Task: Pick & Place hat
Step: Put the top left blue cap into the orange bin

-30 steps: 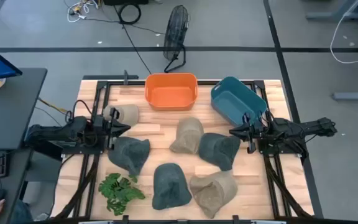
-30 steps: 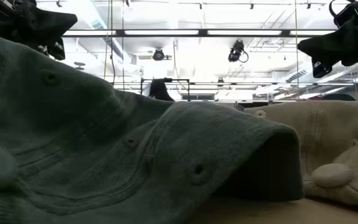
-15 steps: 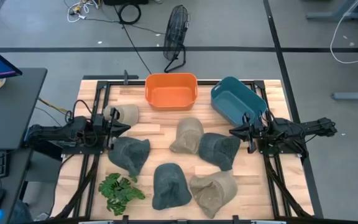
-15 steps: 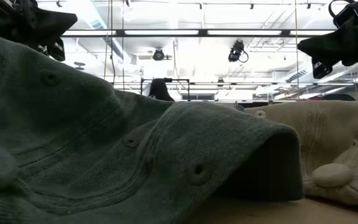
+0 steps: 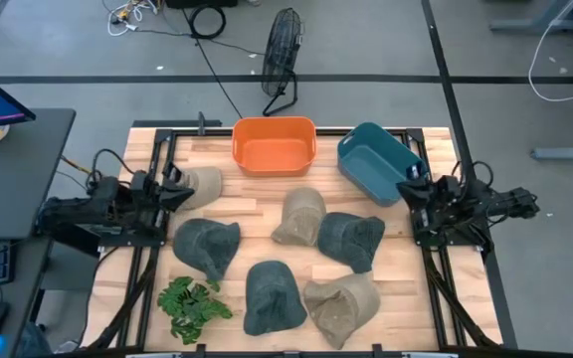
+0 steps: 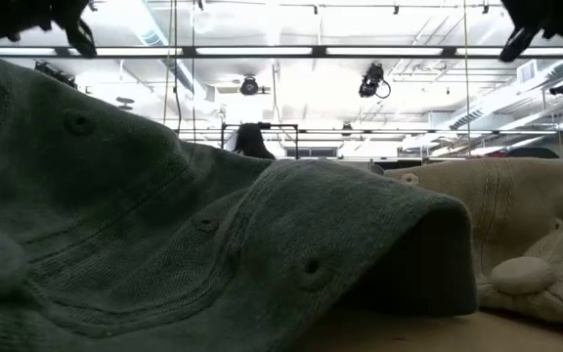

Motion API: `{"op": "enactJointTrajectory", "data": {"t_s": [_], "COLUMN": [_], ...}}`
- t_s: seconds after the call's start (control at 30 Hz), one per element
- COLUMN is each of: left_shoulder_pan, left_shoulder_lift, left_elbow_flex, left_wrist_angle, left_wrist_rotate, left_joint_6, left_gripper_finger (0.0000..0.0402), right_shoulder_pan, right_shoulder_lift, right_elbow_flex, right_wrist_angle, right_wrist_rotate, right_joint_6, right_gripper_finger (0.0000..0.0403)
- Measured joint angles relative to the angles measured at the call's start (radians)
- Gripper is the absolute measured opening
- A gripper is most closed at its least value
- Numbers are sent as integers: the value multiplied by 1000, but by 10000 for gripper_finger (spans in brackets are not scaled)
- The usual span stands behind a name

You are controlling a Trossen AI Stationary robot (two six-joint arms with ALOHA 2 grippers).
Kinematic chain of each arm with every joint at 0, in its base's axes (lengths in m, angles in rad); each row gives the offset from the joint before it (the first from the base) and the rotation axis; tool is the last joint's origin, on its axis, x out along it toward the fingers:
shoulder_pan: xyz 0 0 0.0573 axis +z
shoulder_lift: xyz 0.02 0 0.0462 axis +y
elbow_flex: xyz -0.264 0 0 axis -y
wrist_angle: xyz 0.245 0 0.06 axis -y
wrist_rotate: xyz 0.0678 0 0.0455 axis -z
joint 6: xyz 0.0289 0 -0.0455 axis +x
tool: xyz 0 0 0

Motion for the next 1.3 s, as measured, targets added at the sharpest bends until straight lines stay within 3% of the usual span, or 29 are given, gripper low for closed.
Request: {"op": "enactJointTrajectory", "data": {"t_s": [0.17, 0.53, 0.87, 1.1, 1.3], "left_shoulder_pan": [0, 0, 1, 0, 0], "left_shoulder_lift": [124, 392, 463, 506, 552], "left_elbow_flex": [112, 290, 343, 343, 344], "left_wrist_angle": [-75, -68, -49, 37, 87], "left_wrist_rotate": [-17, -29, -30, -72, -72], "left_joint_6": [-53, -80, -85, -179, -215], "left_gripper_finger": [3, 3, 3, 3, 3], "right_shoulder_pan": [0, 0, -1, -1, -1], "right_shoulder_lift": [65, 383, 496, 587, 723], "right_elbow_flex": [161, 506, 564, 575, 729], "right_wrist_angle": [-202, -336, -324, -169, -337], "right_wrist_rotate": [8, 26, 26, 24, 13], "right_joint_6": [46, 170, 143, 84, 146], "right_gripper_finger": [33, 33, 33, 33, 33]}}
